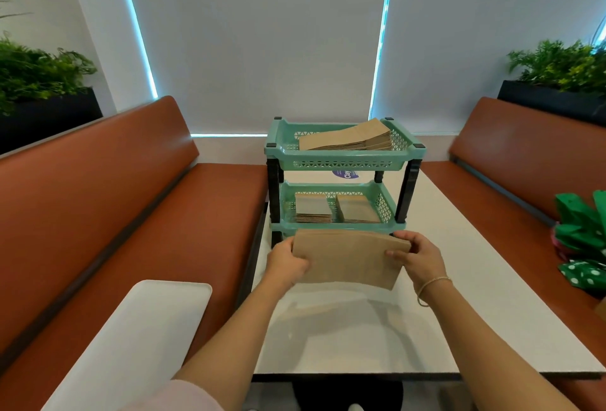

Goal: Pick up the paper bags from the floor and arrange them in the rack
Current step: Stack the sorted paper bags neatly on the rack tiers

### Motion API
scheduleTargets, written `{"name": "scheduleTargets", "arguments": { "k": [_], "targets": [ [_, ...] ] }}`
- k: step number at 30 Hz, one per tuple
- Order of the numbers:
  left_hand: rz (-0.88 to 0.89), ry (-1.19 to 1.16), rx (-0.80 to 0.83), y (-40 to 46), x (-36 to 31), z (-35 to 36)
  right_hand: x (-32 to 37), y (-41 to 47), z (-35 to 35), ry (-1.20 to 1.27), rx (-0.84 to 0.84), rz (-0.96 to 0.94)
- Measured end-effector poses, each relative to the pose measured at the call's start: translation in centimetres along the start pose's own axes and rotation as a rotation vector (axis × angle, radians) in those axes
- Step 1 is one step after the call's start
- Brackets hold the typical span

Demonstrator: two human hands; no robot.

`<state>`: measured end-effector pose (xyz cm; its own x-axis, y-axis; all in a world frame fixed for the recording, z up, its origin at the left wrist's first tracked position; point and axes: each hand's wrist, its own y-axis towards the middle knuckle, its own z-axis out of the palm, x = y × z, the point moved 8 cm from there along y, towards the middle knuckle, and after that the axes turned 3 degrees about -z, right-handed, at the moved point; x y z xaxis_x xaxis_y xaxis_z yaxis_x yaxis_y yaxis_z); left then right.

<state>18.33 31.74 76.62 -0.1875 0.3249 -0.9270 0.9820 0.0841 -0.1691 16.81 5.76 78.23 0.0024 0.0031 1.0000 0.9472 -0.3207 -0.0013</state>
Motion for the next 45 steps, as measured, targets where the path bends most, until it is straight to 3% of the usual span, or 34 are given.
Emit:
{"name": "scheduleTargets", "arguments": {
  "k": [11,16,21,24,28,32,39,45],
  "targets": [
    [-0.159,-0.155,0.005,-1.3,6.2,1.7,-6.6,-1.7,0.7,-0.290,0.098,0.093],
    [-0.094,-0.245,0.024,-0.5,3.9,1.2,-4.7,-1.2,0.7,-0.191,0.120,0.074],
    [0.044,-0.180,0.056,-0.2,2.0,0.4,-4.0,-0.9,0.7,-0.194,0.167,0.069],
    [0.109,0.052,0.080,-0.4,0.4,0.3,-4.3,-0.9,0.8,-0.229,0.175,0.065],
    [0.409,0.777,0.033,-1.4,-4.4,2.8,-4.6,-0.8,1.2,-0.275,0.189,0.069],
    [0.646,1.190,0.130,-4.0,-6.1,9.2,-4.5,-0.8,2.4,-0.330,0.211,0.047],
    [0.709,1.236,0.031,-4.0,-4.6,8.7,-4.7,-0.6,2.1,-0.392,0.216,0.018],
    [0.476,1.077,-0.048,-0.3,-1.3,1.5,-5.2,-0.5,1.8,-0.443,0.186,0.042]
  ]
}}
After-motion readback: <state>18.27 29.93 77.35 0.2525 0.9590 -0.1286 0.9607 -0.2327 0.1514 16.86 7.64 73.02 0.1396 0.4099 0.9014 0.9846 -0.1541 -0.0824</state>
